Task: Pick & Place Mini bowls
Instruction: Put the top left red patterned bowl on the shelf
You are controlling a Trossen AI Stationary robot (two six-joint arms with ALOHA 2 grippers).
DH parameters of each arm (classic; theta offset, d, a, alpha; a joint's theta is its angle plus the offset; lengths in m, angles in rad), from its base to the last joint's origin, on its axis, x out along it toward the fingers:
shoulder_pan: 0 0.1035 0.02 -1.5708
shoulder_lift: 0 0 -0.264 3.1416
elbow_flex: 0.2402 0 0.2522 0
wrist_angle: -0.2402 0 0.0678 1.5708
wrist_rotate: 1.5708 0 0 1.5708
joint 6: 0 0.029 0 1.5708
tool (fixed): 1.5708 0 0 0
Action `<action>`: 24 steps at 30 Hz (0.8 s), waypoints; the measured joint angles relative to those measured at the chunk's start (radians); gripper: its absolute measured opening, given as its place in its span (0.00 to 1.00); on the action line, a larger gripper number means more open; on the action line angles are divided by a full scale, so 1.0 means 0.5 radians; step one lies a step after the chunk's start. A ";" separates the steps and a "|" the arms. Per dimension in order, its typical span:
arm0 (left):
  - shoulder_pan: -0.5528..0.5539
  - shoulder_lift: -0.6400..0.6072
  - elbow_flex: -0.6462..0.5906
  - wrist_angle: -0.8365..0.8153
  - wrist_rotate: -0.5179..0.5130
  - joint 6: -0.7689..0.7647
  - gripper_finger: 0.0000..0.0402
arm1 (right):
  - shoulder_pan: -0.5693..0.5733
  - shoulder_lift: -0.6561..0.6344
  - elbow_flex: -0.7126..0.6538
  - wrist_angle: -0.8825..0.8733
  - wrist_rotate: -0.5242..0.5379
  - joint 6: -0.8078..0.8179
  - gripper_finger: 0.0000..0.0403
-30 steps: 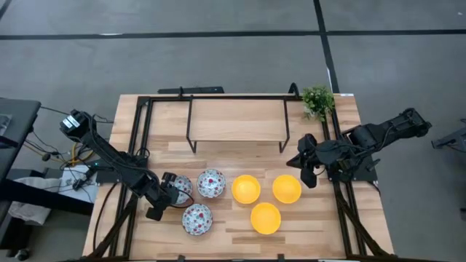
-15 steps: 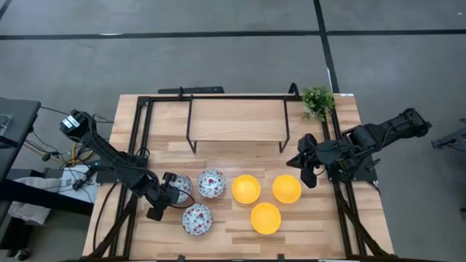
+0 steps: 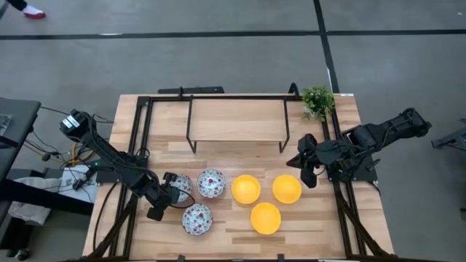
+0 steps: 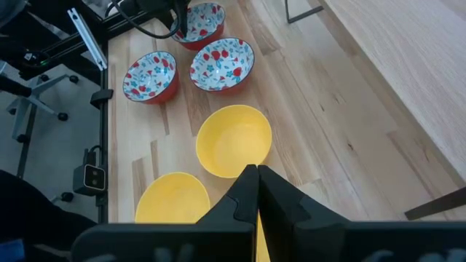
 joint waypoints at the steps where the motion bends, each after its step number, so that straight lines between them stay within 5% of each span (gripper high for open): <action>1: 0.000 0.000 0.000 0.002 -0.001 -0.001 0.19 | 0.000 0.000 0.001 0.000 0.000 -0.001 0.00; 24: 0.001 -0.018 0.021 0.034 -0.034 -0.014 0.12 | 0.000 0.000 0.000 -0.001 0.001 -0.017 0.00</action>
